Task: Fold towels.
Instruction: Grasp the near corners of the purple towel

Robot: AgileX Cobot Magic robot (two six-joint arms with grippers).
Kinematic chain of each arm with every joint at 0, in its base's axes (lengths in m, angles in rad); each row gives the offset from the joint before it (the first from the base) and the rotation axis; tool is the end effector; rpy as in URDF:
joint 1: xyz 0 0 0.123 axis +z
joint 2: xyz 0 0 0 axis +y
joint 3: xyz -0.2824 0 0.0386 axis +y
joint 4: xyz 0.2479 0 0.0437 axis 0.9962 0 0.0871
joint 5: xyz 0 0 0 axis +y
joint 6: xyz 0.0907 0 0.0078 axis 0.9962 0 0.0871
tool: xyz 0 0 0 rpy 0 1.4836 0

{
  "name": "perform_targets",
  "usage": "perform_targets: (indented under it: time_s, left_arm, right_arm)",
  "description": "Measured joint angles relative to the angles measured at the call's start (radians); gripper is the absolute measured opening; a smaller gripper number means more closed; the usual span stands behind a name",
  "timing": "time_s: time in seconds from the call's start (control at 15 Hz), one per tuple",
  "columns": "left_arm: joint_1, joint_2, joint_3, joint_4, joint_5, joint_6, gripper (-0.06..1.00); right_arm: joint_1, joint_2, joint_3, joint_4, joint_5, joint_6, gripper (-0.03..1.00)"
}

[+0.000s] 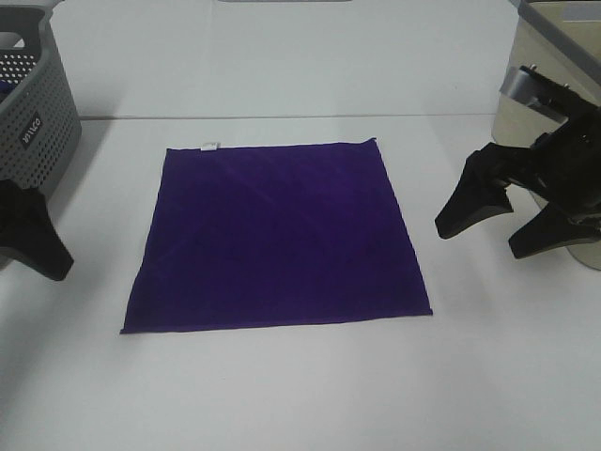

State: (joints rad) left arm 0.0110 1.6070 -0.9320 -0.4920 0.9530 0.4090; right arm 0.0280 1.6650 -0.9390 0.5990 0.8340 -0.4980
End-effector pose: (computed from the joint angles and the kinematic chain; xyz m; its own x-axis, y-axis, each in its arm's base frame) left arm 0.2775 -0.0320 0.1994 -0.9874 0.0886 -0.1314 0.1319 0.9190 -0.3715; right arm 0.2940 0.0463 0.1874 -0.9715 -0.0889 -0.2197 -0.1721 0.9021 0.3958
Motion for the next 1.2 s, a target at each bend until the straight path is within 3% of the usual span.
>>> perform_targets:
  time_s: [0.27, 0.8, 1.2]
  left_arm:
    - [-0.060, 0.165, -0.095, -0.002, -0.022, -0.017, 0.99]
    - [-0.060, 0.378, -0.179, 0.007, -0.046, -0.028, 0.99]
    - [-0.060, 0.394, -0.179, 0.004, -0.128, -0.011, 0.99]
  right_arm:
    - [0.000, 0.127, -0.081, 0.000, -0.010, -0.009, 0.96]
    - [0.000, 0.278, -0.123, -0.002, -0.067, -0.009, 0.96]
    - [0.000, 0.337, -0.125, 0.014, -0.102, -0.010, 0.95]
